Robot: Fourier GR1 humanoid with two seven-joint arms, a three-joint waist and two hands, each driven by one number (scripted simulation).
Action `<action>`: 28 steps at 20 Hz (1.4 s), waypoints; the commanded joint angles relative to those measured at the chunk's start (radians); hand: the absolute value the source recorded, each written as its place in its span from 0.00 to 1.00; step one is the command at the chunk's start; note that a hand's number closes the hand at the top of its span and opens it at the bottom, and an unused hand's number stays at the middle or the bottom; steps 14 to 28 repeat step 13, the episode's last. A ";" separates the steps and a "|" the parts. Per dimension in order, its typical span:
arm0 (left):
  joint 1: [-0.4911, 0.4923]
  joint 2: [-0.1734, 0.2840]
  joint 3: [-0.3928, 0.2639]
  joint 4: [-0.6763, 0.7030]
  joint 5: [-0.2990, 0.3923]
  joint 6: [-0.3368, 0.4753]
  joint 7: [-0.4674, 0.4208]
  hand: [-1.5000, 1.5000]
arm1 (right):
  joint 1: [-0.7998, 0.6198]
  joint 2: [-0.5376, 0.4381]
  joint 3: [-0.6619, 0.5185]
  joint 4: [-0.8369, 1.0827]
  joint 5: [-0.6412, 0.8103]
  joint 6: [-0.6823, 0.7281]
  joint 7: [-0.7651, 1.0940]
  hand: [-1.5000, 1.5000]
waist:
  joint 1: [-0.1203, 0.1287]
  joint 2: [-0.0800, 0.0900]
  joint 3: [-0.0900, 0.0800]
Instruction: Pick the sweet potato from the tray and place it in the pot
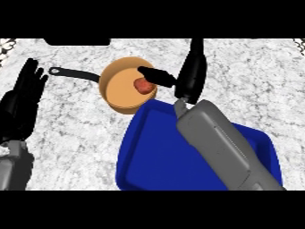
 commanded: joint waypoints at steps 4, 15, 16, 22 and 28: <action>0.038 -0.013 0.005 0.007 -0.023 0.004 -0.045 0.50 | 0.242 -0.102 0.029 -0.327 0.030 0.142 0.047 0.00 | -0.016 -0.003 0.000; 0.009 -0.040 -0.014 -0.039 -0.023 0.013 0.024 0.50 | 0.414 -0.106 -0.033 -0.444 -0.001 0.219 -0.091 0.00 | -0.004 0.000 0.000; 0.009 -0.040 -0.014 -0.039 -0.023 0.013 0.024 0.50 | 0.414 -0.106 -0.033 -0.444 -0.001 0.219 -0.091 0.00 | -0.004 0.000 0.000; 0.009 -0.040 -0.014 -0.039 -0.023 0.013 0.024 0.50 | 0.414 -0.106 -0.033 -0.444 -0.001 0.219 -0.091 0.00 | -0.004 0.000 0.000; 0.009 -0.040 -0.014 -0.039 -0.023 0.013 0.024 0.50 | 0.414 -0.106 -0.033 -0.444 -0.001 0.219 -0.091 0.00 | -0.004 0.000 0.000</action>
